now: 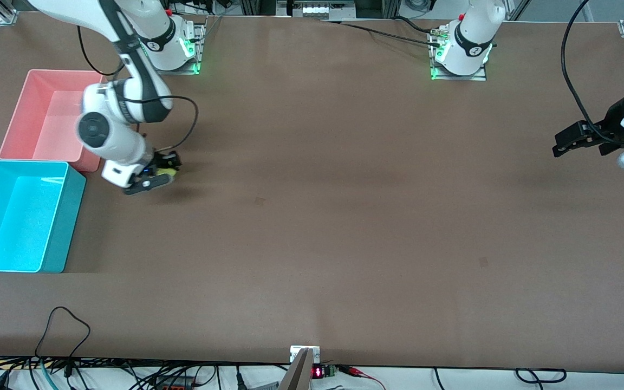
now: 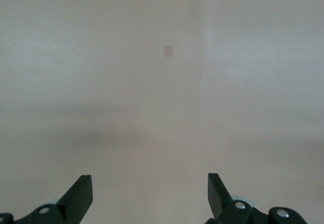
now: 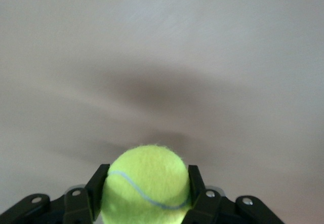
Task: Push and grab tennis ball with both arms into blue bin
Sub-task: 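Carry the tennis ball with the right gripper over the cyan bin, then lower the ball into the cyan bin and open the right gripper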
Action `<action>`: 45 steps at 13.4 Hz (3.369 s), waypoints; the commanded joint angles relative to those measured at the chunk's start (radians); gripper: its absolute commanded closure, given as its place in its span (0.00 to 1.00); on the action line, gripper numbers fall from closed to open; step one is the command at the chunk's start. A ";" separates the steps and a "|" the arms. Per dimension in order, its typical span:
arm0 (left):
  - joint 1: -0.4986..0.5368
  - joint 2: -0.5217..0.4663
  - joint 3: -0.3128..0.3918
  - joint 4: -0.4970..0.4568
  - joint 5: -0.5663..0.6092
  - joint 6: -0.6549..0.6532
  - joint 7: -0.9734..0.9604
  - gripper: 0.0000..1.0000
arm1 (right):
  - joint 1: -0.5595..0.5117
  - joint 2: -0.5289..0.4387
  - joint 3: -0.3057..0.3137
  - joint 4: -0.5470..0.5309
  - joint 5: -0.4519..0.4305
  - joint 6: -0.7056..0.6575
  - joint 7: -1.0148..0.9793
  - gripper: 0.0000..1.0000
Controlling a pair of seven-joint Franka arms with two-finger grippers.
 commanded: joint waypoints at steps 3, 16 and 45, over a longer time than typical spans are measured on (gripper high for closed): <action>-0.008 -0.016 -0.001 -0.009 -0.008 -0.013 -0.004 0.00 | -0.134 -0.011 -0.055 0.190 -0.012 -0.173 -0.142 1.00; -0.005 -0.018 -0.021 -0.006 -0.009 -0.013 -0.004 0.00 | -0.332 0.226 -0.241 0.360 -0.084 -0.065 -0.536 1.00; 0.000 -0.001 -0.021 0.005 -0.009 -0.008 -0.002 0.00 | -0.317 -0.045 -0.089 0.361 0.021 -0.225 -0.462 0.00</action>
